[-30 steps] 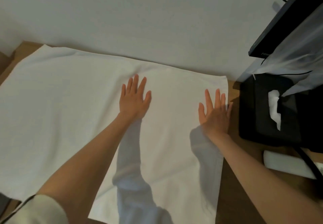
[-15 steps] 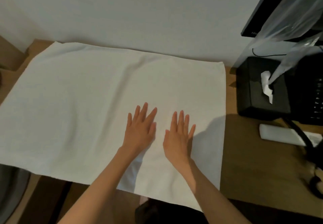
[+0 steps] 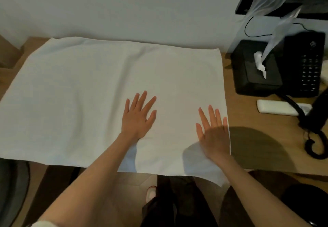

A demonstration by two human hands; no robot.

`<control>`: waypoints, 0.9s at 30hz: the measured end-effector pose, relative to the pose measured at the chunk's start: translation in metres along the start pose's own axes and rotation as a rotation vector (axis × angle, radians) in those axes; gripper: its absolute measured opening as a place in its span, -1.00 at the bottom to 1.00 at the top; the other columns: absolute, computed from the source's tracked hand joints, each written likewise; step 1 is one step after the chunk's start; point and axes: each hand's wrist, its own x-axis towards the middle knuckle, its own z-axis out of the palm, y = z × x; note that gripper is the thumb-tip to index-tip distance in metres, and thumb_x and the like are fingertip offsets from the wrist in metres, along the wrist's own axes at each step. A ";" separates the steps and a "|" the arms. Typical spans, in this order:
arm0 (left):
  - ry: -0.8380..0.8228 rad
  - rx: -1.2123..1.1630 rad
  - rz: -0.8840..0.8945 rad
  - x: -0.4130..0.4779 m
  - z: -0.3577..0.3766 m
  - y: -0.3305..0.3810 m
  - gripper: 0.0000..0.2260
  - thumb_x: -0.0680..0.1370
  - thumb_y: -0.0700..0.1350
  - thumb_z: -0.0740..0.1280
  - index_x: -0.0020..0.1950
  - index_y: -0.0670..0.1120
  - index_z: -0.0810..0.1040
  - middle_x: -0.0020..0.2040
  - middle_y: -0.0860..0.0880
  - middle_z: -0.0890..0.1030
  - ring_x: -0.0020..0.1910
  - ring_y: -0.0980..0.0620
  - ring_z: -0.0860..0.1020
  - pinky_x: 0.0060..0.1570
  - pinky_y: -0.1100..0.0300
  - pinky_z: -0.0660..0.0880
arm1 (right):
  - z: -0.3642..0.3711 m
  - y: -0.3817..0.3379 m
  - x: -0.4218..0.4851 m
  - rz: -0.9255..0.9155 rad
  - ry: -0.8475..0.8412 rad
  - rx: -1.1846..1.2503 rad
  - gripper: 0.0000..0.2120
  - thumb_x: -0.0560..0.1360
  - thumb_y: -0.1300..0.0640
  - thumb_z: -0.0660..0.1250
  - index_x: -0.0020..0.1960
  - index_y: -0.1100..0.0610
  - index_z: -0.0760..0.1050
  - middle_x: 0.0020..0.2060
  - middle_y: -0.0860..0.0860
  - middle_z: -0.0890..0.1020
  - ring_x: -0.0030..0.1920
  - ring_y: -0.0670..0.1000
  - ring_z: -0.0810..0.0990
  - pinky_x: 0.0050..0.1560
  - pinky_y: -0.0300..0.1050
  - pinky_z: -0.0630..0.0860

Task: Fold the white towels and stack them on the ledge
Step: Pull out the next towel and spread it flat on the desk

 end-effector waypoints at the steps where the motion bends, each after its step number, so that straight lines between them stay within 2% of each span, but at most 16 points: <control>1: -0.022 -0.005 0.000 0.001 -0.001 0.000 -0.54 0.63 0.18 -0.03 0.53 0.22 0.03 0.57 0.07 -0.02 0.55 0.03 -0.08 0.49 0.00 -0.20 | -0.002 0.005 -0.003 0.024 -0.014 -0.025 -0.46 0.57 -0.19 -0.30 0.53 -0.15 -0.27 0.54 -0.03 -0.21 0.53 0.01 -0.25 0.51 0.06 -0.26; 4: -0.101 -0.070 -0.033 -0.004 -0.007 0.006 -0.49 0.63 0.17 -0.05 0.56 0.14 -0.11 0.58 0.05 -0.14 0.55 0.01 -0.18 0.49 -0.03 -0.23 | -0.008 0.006 -0.011 0.086 -0.032 -0.106 -0.46 0.59 -0.14 -0.28 0.52 -0.04 -0.32 0.54 0.04 -0.21 0.53 0.08 -0.24 0.50 0.11 -0.30; 8: -0.029 -0.090 0.039 -0.036 -0.012 0.028 -0.48 0.64 0.15 -0.09 0.56 0.06 -0.15 0.57 0.02 -0.18 0.54 -0.04 -0.23 0.45 -0.01 -0.28 | -0.009 -0.032 -0.019 0.098 0.004 -0.064 -0.46 0.65 -0.04 -0.18 0.54 0.09 -0.29 0.54 0.08 -0.22 0.52 0.10 -0.29 0.50 0.08 -0.31; 12: -0.073 -0.031 0.023 -0.065 0.005 0.047 -0.50 0.65 0.13 -0.12 0.57 0.08 -0.15 0.57 0.02 -0.18 0.53 -0.03 -0.24 0.44 -0.02 -0.33 | 0.006 -0.076 -0.035 0.043 -0.072 0.004 -0.43 0.55 -0.13 -0.38 0.52 -0.02 -0.36 0.54 0.04 -0.24 0.53 0.09 -0.27 0.48 0.09 -0.29; 15: -0.067 0.016 0.023 -0.073 0.014 0.043 -0.51 0.64 0.15 -0.13 0.56 0.12 -0.14 0.56 0.06 -0.19 0.51 0.02 -0.28 0.44 0.00 -0.37 | 0.014 -0.069 -0.047 0.031 -0.076 -0.078 -0.41 0.48 -0.21 -0.49 0.48 -0.12 -0.43 0.52 -0.01 -0.28 0.52 0.10 -0.29 0.49 0.14 -0.28; 17: -0.051 0.036 0.062 -0.075 0.014 0.034 -0.51 0.64 0.18 -0.13 0.56 0.16 -0.11 0.57 0.08 -0.16 0.52 0.05 -0.26 0.44 0.04 -0.38 | 0.014 -0.053 -0.053 0.014 -0.017 -0.097 -0.43 0.53 -0.24 -0.41 0.52 -0.16 -0.32 0.54 -0.02 -0.20 0.54 0.10 -0.22 0.50 0.17 -0.21; 20: -0.032 0.032 0.064 -0.077 0.010 0.018 -0.52 0.62 0.21 -0.18 0.55 0.21 -0.08 0.57 0.10 -0.13 0.53 0.06 -0.23 0.44 0.04 -0.36 | 0.010 -0.030 -0.064 -0.003 0.126 0.034 -0.48 0.61 -0.21 -0.11 0.54 -0.12 0.07 0.54 0.01 0.09 0.54 0.13 0.01 0.51 0.20 -0.02; 22: -0.016 0.018 0.006 -0.080 0.007 0.007 -0.52 0.61 0.20 -0.17 0.55 0.22 -0.06 0.57 0.10 -0.13 0.53 0.07 -0.22 0.46 0.03 -0.34 | 0.008 -0.021 -0.069 -0.012 0.168 0.039 -0.50 0.61 -0.17 -0.07 0.52 -0.09 0.16 0.52 0.03 0.16 0.53 0.14 0.08 0.50 0.20 0.06; 24: -0.015 0.010 -0.035 -0.082 0.003 -0.002 -0.53 0.63 0.17 -0.15 0.55 0.20 -0.06 0.57 0.09 -0.14 0.53 0.06 -0.23 0.46 0.03 -0.32 | 0.007 -0.019 -0.070 0.012 0.103 -0.005 -0.49 0.61 -0.19 -0.12 0.54 -0.11 0.07 0.54 0.02 0.09 0.54 0.14 0.02 0.51 0.17 -0.01; 27: -0.080 -0.024 -0.020 -0.083 -0.008 -0.006 -0.52 0.65 0.13 -0.13 0.56 0.13 -0.09 0.57 0.04 -0.16 0.54 0.01 -0.23 0.45 0.06 -0.31 | 0.006 -0.021 -0.066 0.074 -0.026 -0.044 -0.48 0.60 -0.20 -0.19 0.54 -0.18 -0.15 0.56 -0.02 -0.08 0.55 0.10 -0.14 0.51 0.11 -0.21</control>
